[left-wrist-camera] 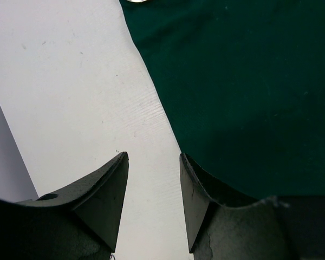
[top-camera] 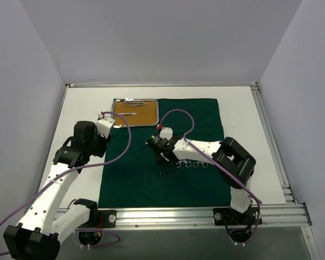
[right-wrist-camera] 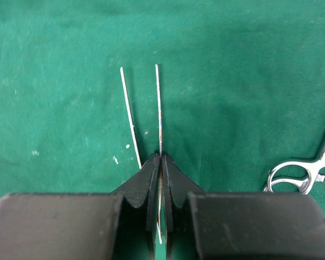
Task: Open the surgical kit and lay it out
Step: Adjust the medical item in the surgical kit.
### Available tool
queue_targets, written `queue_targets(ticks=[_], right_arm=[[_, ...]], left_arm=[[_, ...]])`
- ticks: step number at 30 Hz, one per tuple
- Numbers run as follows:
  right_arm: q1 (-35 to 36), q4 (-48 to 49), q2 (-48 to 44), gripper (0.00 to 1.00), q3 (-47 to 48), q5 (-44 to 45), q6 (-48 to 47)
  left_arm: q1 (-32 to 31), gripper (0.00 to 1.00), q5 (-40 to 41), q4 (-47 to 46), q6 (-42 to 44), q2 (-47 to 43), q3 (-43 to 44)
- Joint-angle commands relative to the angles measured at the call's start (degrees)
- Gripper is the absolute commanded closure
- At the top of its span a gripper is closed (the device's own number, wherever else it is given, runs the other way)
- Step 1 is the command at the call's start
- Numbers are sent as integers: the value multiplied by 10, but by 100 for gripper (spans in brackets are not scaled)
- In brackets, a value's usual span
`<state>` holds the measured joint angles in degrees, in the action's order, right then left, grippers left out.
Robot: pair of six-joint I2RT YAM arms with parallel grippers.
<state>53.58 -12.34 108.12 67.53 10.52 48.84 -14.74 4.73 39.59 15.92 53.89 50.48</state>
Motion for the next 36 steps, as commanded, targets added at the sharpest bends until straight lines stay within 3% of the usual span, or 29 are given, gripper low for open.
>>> queue_targets(ticks=[1, 5, 24, 36], right_arm=[[-1, -30, -19, 100, 27, 59, 58], [3, -60, -5, 100, 48, 108, 66], [10, -70, 29, 100, 57, 96, 58], [5, -72, 13, 88, 61, 103, 47]], left_arm=[[-6, 48, 5, -22, 3, -8, 12], [-7, 48, 8, -21, 3, -9, 14], [-7, 48, 14, -20, 6, -1, 16], [-7, 48, 14, -16, 8, 3, 22]])
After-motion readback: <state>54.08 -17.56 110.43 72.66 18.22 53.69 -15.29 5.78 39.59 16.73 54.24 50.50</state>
